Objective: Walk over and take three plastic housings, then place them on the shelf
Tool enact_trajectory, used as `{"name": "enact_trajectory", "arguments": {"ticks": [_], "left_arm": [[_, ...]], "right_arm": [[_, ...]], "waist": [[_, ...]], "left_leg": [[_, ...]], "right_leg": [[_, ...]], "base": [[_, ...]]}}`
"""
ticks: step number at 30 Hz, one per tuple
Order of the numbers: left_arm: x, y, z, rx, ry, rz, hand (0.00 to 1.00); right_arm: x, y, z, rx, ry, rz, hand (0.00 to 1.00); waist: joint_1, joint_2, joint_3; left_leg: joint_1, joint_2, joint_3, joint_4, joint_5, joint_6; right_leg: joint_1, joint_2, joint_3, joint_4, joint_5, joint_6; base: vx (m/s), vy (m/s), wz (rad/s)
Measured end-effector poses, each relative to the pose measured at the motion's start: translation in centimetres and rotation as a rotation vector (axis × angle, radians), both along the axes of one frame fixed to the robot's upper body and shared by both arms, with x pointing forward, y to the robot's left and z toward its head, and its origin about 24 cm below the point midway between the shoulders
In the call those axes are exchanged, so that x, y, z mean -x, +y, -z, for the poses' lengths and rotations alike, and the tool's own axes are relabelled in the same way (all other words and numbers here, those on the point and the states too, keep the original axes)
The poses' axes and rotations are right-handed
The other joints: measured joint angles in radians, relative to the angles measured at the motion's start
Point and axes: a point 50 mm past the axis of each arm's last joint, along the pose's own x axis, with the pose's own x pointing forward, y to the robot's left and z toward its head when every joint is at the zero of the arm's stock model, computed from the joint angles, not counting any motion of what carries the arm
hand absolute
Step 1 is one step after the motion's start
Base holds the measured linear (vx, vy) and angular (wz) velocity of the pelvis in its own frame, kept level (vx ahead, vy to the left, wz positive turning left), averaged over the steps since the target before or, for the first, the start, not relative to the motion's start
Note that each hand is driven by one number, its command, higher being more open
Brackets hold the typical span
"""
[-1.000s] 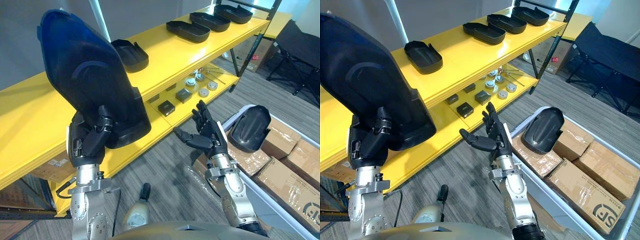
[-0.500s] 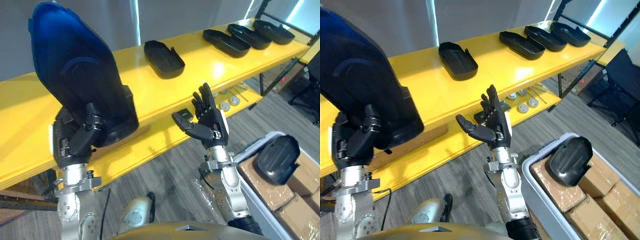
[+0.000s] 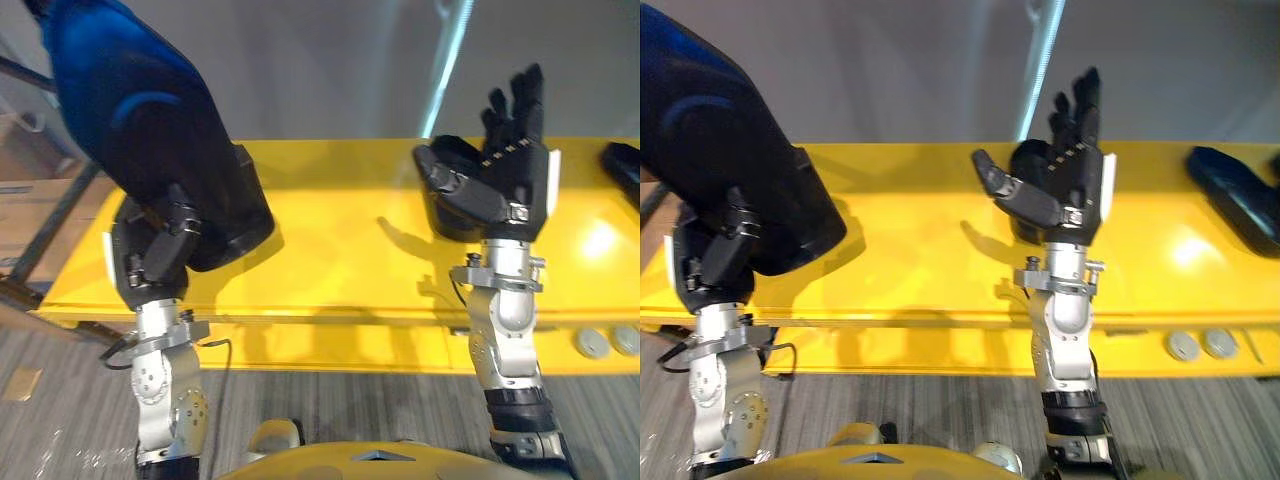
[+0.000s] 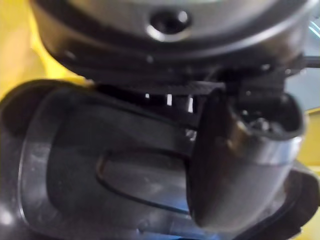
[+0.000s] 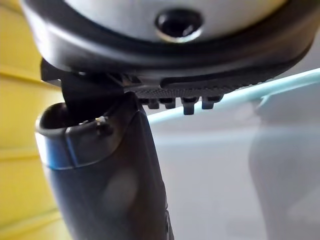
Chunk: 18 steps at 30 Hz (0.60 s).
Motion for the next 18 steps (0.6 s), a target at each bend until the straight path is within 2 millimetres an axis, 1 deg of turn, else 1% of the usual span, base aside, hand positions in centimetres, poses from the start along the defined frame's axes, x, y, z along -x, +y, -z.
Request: {"name": "enact_trajectory", "arguments": {"ticks": [1, 3, 4, 5, 6, 7, 8, 10, 11, 12, 13, 14, 16, 18], "left_arm": [[-0.1, -0.6, 0.0, -0.009, -0.001, 0.038, 0.0], [-0.4, -1.1, -0.1, -0.024, 0.0, 0.078, 0.0], [-0.5, -1.1, -0.1, -0.03, 0.008, 0.09, 0.0], [-0.5, -1.1, -0.1, -0.037, 0.011, 0.093, 0.0], [-0.6, -0.8, -0.2, -0.053, 0.016, 0.096, 0.0], [-0.6, -0.6, -0.3, -0.067, 0.014, 0.097, 0.0], [-0.6, -0.5, -0.2, -0.081, 0.027, 0.108, 0.0], [-0.6, -0.5, 0.2, -0.118, 0.07, 0.151, 0.0], [-0.7, -0.6, 0.1, -0.14, 0.073, 0.164, 0.0], [-0.9, -0.6, -0.1, -0.181, 0.076, 0.203, 0.0], [-1.3, -0.4, -0.4, -0.221, 0.081, 0.243, 0.0], [-1.7, -0.5, -0.7, -0.243, 0.083, 0.262, 0.0], [-2.9, -0.5, -1.7, -0.301, 0.065, 0.308, 0.0], [-4.8, -0.2, -3.1, -0.324, 0.024, 0.344, 0.0]], "right_arm": [[0.4, -0.3, 0.6, -0.02, 0.022, 0.032, 1.0], [0.7, -0.2, 1.0, -0.022, 0.04, 0.042, 1.0], [0.7, -0.2, 1.0, -0.01, 0.04, 0.049, 1.0], [0.9, -0.1, 0.9, 0.002, 0.037, 0.054, 1.0], [1.6, -0.1, 0.5, 0.005, 0.014, 0.057, 1.0], [2.0, 0.0, 0.2, 0.001, -0.008, 0.06, 1.0], [2.6, -0.2, -0.4, 0.003, -0.042, 0.07, 1.0], [3.5, -0.8, -0.6, 0.011, -0.047, 0.094, 1.0], [3.8, -1.1, -0.5, 0.018, -0.04, 0.103, 1.0], [4.1, -1.5, -0.3, 0.035, -0.022, 0.114, 1.0], [4.3, -1.8, -0.1, 0.053, 0.001, 0.116, 1.0], [4.4, -2.0, 0.0, 0.059, 0.012, 0.117, 1.0], [4.5, -2.3, 0.3, 0.065, 0.042, 0.121, 1.0], [4.7, -2.3, 0.7, 0.076, 0.077, 0.107, 1.0]], "waist": [[-0.003, 0.0, 0.0], [-0.01, 0.004, 0.0], [-0.017, 0.013, 0.009], [-0.017, 0.012, 0.011], [-0.016, -0.005, 0.004], [-0.02, -0.022, 0.006], [-0.039, -0.022, 0.013], [-0.041, 0.001, 0.008], [-0.045, 0.004, 0.006], [-0.056, 0.007, 0.006], [-0.068, 0.006, 0.006], [-0.071, 0.006, 0.006], [-0.089, 0.003, 0.008], [-0.099, -0.004, 0.011]], "left_leg": [[0.04, -0.011, 0.013, -0.058, 0.024, 0.004], [0.066, -0.015, 0.004, -0.087, 0.039, 0.017], [0.086, -0.003, 0.003, -0.089, 0.044, 0.025], [0.095, -0.002, 0.006, -0.092, 0.044, 0.025], [0.101, -0.014, 0.01, -0.098, 0.044, 0.025], [0.105, -0.026, 0.01, -0.101, 0.044, 0.024], [0.118, -0.027, 0.006, -0.107, 0.031, 0.005], [0.138, -0.003, 0.02, -0.117, 0.026, -0.016], [0.144, 0.001, 0.025, -0.123, 0.025, -0.019], [0.157, 0.004, 0.038, -0.139, 0.027, -0.026], [0.169, 0.001, 0.052, -0.152, 0.028, -0.028], [0.174, -0.001, 0.061, -0.155, 0.028, -0.029], [0.177, -0.007, 0.074, -0.156, 0.025, -0.033], [0.184, -0.011, 0.102, -0.16, 0.024, -0.034]], "right_leg": [[0.02, -0.003, -0.014, 0.009, 0.0, 0.0], [0.012, -0.01, -0.016, 0.073, -0.004, -0.002], [-0.037, -0.029, -0.01, 0.162, -0.051, -0.012], [-0.04, -0.021, -0.005, 0.127, -0.074, -0.003], [-0.035, -0.017, 0.01, 0.008, -0.049, 0.005], [-0.04, -0.019, 0.011, -0.036, 0.004, -0.002], [-0.023, -0.021, 0.001, -0.058, 0.025, 0.008], [-0.018, 0.004, 0.012, -0.061, 0.026, 0.005], [-0.017, 0.009, 0.013, -0.061, 0.026, 0.005], [-0.017, 0.015, 0.022, -0.061, 0.025, 0.002], [-0.02, 0.016, 0.038, -0.061, 0.025, 0.002], [-0.022, 0.015, 0.043, -0.061, 0.025, 0.002], [-0.029, 0.011, 0.064, -0.061, 0.028, 0.001], [-0.046, 0.01, 0.095, -0.061, 0.037, 0.003]], "base": [[0.19, -0.033, 0.82], [0.2, 0.005, 0.22], [0.13, 0.026, -0.01], [0.07, -0.02, -0.1], [0.05, -0.073, -0.04], [0.08, -0.146, 0.15], [0.12, -0.11, 0.1], [0.13, -0.074, -0.14], [0.09, -0.052, -0.23], [0.06, -0.023, -0.24], [0.05, 0.0, -0.3], [0.0, 0.038, -0.32], [-0.02, 0.057, -0.24], [-0.05, 0.051, -0.39]]}}
